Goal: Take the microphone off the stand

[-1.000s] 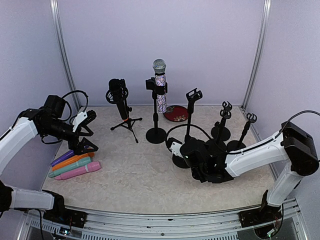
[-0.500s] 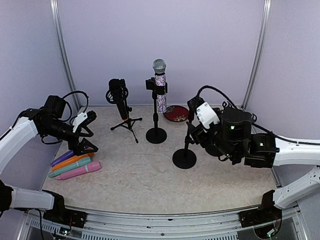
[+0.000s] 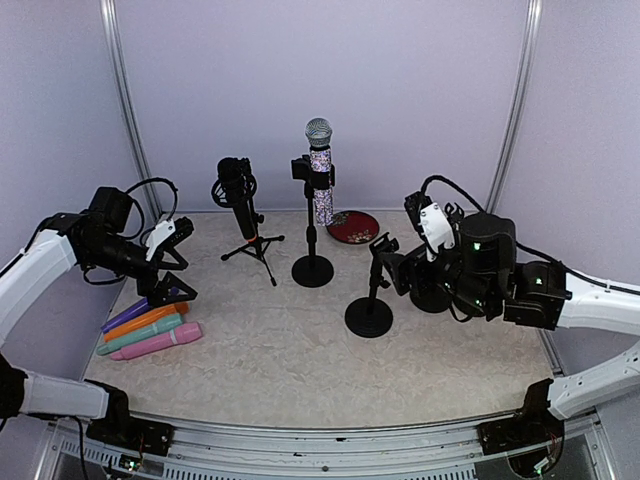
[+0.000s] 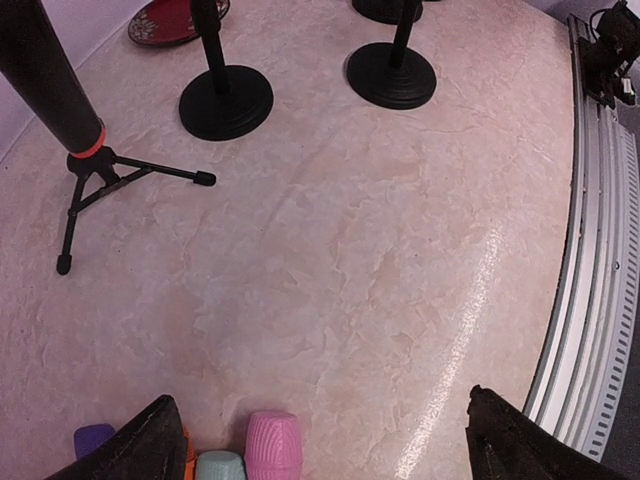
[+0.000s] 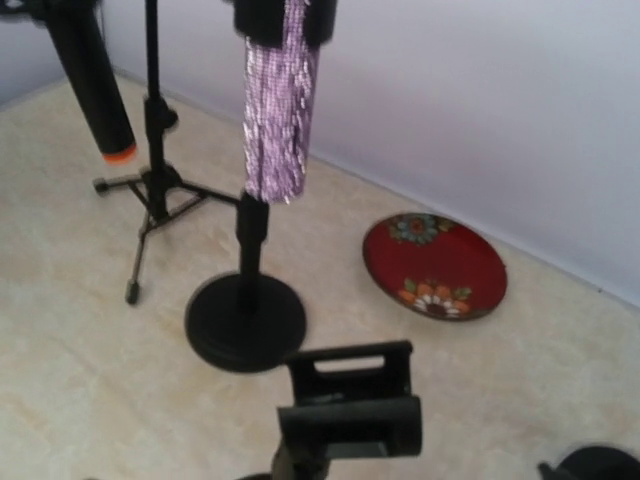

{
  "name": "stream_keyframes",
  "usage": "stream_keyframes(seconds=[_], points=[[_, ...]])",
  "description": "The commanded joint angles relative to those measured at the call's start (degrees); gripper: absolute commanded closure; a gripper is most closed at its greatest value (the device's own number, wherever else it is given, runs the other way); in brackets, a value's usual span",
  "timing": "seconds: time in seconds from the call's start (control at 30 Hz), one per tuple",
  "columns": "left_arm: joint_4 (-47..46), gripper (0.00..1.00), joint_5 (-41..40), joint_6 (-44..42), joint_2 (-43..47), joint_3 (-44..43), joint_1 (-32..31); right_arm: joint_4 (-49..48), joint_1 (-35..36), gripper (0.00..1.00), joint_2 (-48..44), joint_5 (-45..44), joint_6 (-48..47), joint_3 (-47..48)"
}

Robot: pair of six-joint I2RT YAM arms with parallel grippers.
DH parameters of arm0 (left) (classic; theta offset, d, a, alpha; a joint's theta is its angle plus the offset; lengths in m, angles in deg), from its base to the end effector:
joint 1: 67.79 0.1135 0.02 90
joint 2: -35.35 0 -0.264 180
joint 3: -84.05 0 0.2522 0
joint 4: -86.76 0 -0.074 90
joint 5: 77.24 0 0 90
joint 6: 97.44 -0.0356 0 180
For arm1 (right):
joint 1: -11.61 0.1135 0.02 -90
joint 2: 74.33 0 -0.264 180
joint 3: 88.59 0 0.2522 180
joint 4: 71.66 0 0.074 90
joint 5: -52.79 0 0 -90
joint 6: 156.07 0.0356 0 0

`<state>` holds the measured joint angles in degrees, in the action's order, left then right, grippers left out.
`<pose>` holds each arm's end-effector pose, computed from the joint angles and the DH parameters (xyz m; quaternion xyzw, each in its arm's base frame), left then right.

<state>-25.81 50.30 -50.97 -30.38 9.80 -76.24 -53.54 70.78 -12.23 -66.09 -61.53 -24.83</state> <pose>0.2082 -0.0529 0.3040 0.4772 0.7821 -0.2191 0.3354 0.1426 0.2054 0.3243 -0.2233 0.7577 0.1363 0.5978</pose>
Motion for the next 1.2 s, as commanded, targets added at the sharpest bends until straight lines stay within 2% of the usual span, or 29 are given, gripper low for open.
stream_keyframes(seconds=[0.0,0.2,0.47,0.6,0.83,0.93,1.03,1.17], points=[[0.6,0.05,1.3,-0.1,0.2,-1.2,0.1,3.8,-3.3,0.04,5.3,4.5,2.6,2.5],[0.8,0.05,1.0,-0.2,0.6,-1.6,0.1,5.1,-8.9,0.03,14.3,7.9,2.8,7.6],[1.4,0.05,0.3,-1.0,2.1,-1.1,0.1,-1.2,-10.5,0.19,22.8,6.9,1.1,8.1],[1.7,0.05,0.0,-1.0,2.1,-1.3,0.2,-4.4,-10.5,0.42,27.2,4.7,1.1,8.2],[1.8,0.05,0.0,-1.2,2.3,-1.1,0.2,-10.7,-13.4,0.92,31.4,-0.3,-2.8,8.1],[1.7,0.06,0.2,-1.2,2.4,-1.4,0.2,-15.6,-16.5,1.0,32.9,0.9,-4.9,8.2],[1.8,0.06,0.2,-1.0,2.4,-1.7,0.2,-20.0,-18.9,1.0,35.6,1.6,-7.7,9.9],[2.0,0.06,0.1,-0.9,2.9,-1.5,0.2,-20.5,-22.4,1.0,40.8,1.6,-7.4,15.8]])
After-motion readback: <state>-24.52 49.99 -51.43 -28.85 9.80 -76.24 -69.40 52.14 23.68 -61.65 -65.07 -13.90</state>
